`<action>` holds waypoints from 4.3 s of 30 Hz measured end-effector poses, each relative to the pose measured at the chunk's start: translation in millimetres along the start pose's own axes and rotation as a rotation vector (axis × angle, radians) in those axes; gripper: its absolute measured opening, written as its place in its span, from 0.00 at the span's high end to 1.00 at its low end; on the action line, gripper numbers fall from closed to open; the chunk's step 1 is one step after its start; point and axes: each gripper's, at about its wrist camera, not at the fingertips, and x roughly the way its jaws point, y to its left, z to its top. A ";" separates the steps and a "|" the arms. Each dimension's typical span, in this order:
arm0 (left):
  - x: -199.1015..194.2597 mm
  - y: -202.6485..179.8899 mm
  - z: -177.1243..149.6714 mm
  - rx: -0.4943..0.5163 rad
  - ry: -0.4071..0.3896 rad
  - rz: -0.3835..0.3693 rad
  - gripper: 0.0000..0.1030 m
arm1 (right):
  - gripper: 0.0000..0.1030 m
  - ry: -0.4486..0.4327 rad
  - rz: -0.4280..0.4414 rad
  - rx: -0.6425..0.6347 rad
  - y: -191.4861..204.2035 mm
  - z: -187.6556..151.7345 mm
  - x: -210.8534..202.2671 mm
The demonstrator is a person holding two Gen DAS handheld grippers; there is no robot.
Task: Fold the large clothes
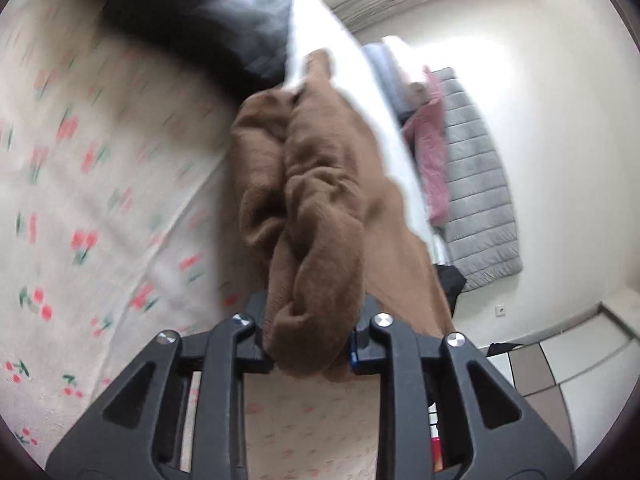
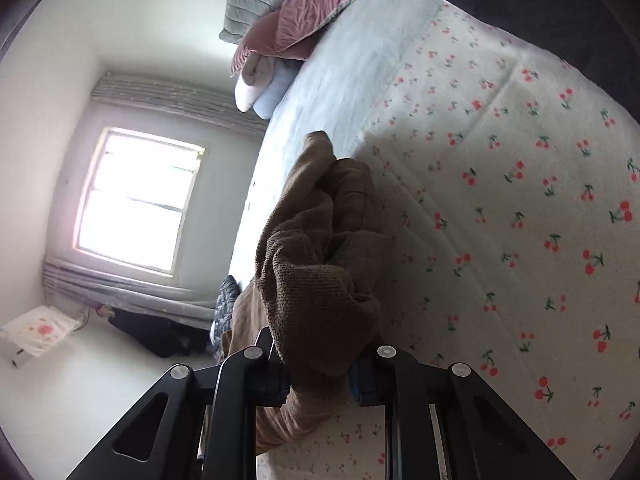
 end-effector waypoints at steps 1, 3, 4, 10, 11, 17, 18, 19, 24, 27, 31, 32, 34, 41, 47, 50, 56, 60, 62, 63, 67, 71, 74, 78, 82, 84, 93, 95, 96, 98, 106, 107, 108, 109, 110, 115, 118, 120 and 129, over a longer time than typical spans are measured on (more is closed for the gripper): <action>14.1 16.9 -4.5 -0.011 0.029 0.070 0.64 | 0.74 0.026 -0.038 0.018 -13.2 -2.4 6.3; 13.4 18.8 -11.9 0.045 -0.010 0.052 0.62 | 0.61 0.057 -0.129 0.049 -41.9 -10.1 19.4; 8.3 8.2 -14.4 0.079 -0.032 0.101 0.54 | 0.59 0.038 -0.102 0.044 -45.9 -13.9 15.5; -27.6 -67.8 -36.8 0.319 -0.220 0.455 0.18 | 0.28 -0.120 -0.276 -0.261 24.2 -41.1 -42.2; -29.6 -78.2 -41.1 0.337 -0.221 0.495 0.14 | 0.23 -0.141 -0.300 -0.309 39.6 -48.4 -49.7; -34.3 -113.4 -86.5 0.424 -0.142 0.605 0.07 | 0.08 -0.241 -0.457 -0.604 109.3 -128.6 -73.4; -31.9 -119.9 -99.3 0.447 -0.128 0.619 0.06 | 0.08 -0.234 -0.471 -0.634 114.5 -142.7 -66.9; -26.0 -122.6 -105.7 0.468 -0.117 0.629 0.04 | 0.08 -0.218 -0.477 -0.671 117.7 -159.1 -65.5; -19.5 -149.2 -162.4 0.638 -0.131 0.688 0.01 | 0.07 -0.141 -0.537 -0.811 126.8 -214.3 -45.2; -10.3 -149.7 -179.7 0.661 -0.118 0.703 0.01 | 0.06 -0.119 -0.587 -0.854 123.5 -237.1 -24.9; 4.4 -155.8 -202.4 0.703 -0.083 0.692 0.01 | 0.06 -0.055 -0.654 -0.919 119.9 -256.1 -2.4; 7.6 -156.0 -207.4 0.714 -0.075 0.701 0.01 | 0.06 -0.056 -0.663 -0.926 119.6 -258.1 -1.3; 13.1 -154.1 -214.9 0.721 -0.064 0.707 0.01 | 0.06 -0.042 -0.681 -0.928 117.4 -263.1 1.3; 20.3 -153.1 -226.5 0.713 -0.033 0.669 0.01 | 0.06 -0.030 -0.706 -0.945 116.4 -272.6 2.1; 15.8 -155.1 -228.4 0.707 -0.042 0.658 0.01 | 0.06 -0.049 -0.702 -0.948 119.3 -276.0 1.2; 14.8 -155.6 -228.6 0.703 -0.041 0.654 0.01 | 0.06 -0.036 -0.704 -0.948 117.6 -276.9 4.3; 15.5 -156.0 -229.3 0.707 -0.030 0.649 0.01 | 0.06 -0.026 -0.707 -0.951 116.6 -278.6 7.1; 15.9 -156.3 -229.7 0.706 -0.026 0.647 0.01 | 0.06 -0.019 -0.706 -0.947 115.5 -278.4 8.5; 16.0 -156.1 -229.7 0.706 -0.026 0.647 0.01 | 0.06 -0.016 -0.705 -0.947 115.0 -278.1 8.7; 16.3 -155.9 -229.6 0.706 -0.024 0.647 0.01 | 0.06 -0.015 -0.705 -0.946 115.0 -278.2 8.9; 17.0 -155.7 -230.7 0.704 -0.021 0.646 0.01 | 0.06 -0.016 -0.705 -0.945 114.9 -278.1 9.0; 17.1 -155.9 -231.2 0.705 -0.020 0.645 0.01 | 0.06 -0.016 -0.705 -0.941 114.2 -278.4 9.6; 17.2 -156.2 -231.5 0.706 -0.019 0.645 0.01 | 0.06 -0.015 -0.705 -0.937 114.0 -278.5 9.8; 17.5 -156.5 -232.1 0.706 -0.017 0.645 0.01 | 0.06 -0.014 -0.705 -0.938 114.0 -278.3 9.7; 17.7 -156.4 -232.6 0.707 -0.015 0.643 0.01 | 0.06 -0.014 -0.705 -0.936 114.0 -278.5 10.0; 17.7 -156.5 -232.8 0.707 -0.015 0.643 0.01 | 0.06 -0.015 -0.706 -0.936 114.1 -278.2 9.8; 16.5 -156.3 -232.0 0.704 -0.016 0.640 0.01 | 0.06 -0.011 -0.708 -0.934 112.4 -279.7 10.8; 16.5 -156.1 -231.7 0.704 -0.013 0.640 0.01 | 0.06 -0.012 -0.708 -0.935 112.5 -279.3 10.7; 16.5 -156.0 -231.9 0.705 -0.012 0.640 0.01 | 0.06 -0.013 -0.708 -0.935 112.3 -279.7 10.7; 16.4 -156.1 -231.7 0.706 -0.010 0.640 0.01 | 0.06 -0.012 -0.709 -0.934 112.0 -279.7 10.9; 17.1 -155.5 -232.1 0.705 -0.003 0.635 0.01 | 0.06 -0.011 -0.710 -0.937 111.6 -280.3 10.5; 17.3 -155.6 -232.3 0.706 -0.004 0.637 0.01 | 0.06 -0.011 -0.710 -0.936 111.6 -279.8 10.2; 17.2 -155.3 -232.1 0.706 -0.004 0.636 0.01 | 0.06 -0.011 -0.710 -0.935 111.4 -279.9 10.0; 17.3 -155.2 -232.0 0.706 -0.004 0.636 0.01 | 0.06 -0.010 -0.710 -0.935 111.6 -279.8 10.1; 17.3 -155.2 -232.0 0.705 -0.004 0.637 0.01 | 0.06 -0.009 -0.710 -0.935 111.6 -279.9 10.0; 18.6 -154.3 -232.4 0.702 -0.001 0.641 0.01 | 0.06 -0.007 -0.712 -0.935 112.5 -280.3 10.1; 19.0 -154.3 -232.9 0.701 -0.001 0.642 0.01 | 0.06 -0.006 -0.713 -0.935 112.6 -280.9 9.9; 19.1 -154.3 -232.9 0.701 -0.002 0.642 0.01 | 0.06 -0.005 -0.713 -0.937 112.7 -281.1 10.0; 18.6 -153.9 -232.7 0.704 -0.008 0.649 0.01 | 0.06 -0.003 -0.713 -0.939 111.7 -281.4 10.1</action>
